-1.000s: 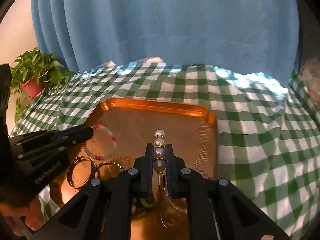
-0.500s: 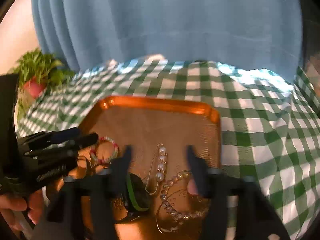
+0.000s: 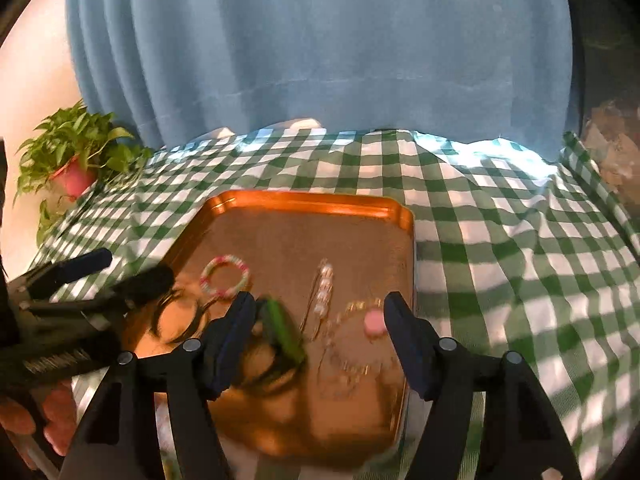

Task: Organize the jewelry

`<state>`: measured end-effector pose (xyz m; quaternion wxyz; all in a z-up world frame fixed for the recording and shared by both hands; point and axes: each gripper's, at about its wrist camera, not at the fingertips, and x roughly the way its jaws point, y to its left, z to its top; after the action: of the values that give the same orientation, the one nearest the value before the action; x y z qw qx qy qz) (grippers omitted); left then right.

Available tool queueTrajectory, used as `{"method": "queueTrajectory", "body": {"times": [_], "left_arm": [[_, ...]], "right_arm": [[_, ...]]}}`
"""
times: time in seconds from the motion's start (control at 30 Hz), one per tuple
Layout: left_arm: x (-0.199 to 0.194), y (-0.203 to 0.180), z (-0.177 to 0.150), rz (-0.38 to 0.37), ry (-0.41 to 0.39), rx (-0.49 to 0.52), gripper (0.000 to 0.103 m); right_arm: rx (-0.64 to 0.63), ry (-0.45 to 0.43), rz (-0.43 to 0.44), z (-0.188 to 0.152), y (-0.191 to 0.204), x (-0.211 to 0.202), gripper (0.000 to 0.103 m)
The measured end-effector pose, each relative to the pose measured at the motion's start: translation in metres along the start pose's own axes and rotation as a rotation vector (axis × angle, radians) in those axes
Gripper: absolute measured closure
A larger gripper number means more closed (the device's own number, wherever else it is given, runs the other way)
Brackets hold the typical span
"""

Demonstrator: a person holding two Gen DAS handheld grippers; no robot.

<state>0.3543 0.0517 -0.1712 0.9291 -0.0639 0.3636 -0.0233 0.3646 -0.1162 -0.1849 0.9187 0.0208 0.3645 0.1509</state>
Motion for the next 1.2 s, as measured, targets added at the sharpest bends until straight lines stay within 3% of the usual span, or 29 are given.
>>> {"method": "queueTrajectory", "body": {"times": [0.17, 0.4, 0.8, 1.07, 1.2], "left_arm": [[-0.066, -0.018, -0.019, 0.051, -0.035, 0.061, 0.008], [-0.180, -0.018, -0.059, 0.024, -0.004, -0.040, 0.008], [-0.346, -0.033, -0.099, 0.043, -0.103, 0.008, 0.008], [-0.368, -0.042, -0.114, -0.012, -0.116, 0.057, 0.003], [-0.363, -0.041, -0.124, -0.083, -0.198, 0.105, 0.003]], "right_arm": [[0.007, -0.036, 0.018, -0.017, 0.017, -0.054, 0.027], [-0.035, -0.085, 0.004, -0.046, 0.053, -0.155, 0.020], [-0.038, -0.212, 0.015, -0.094, 0.099, -0.319, 0.019], [-0.030, -0.247, 0.038, -0.113, 0.105, -0.363, 0.018], [-0.058, -0.285, 0.066, -0.125, 0.100, -0.362, 0.017]]}}
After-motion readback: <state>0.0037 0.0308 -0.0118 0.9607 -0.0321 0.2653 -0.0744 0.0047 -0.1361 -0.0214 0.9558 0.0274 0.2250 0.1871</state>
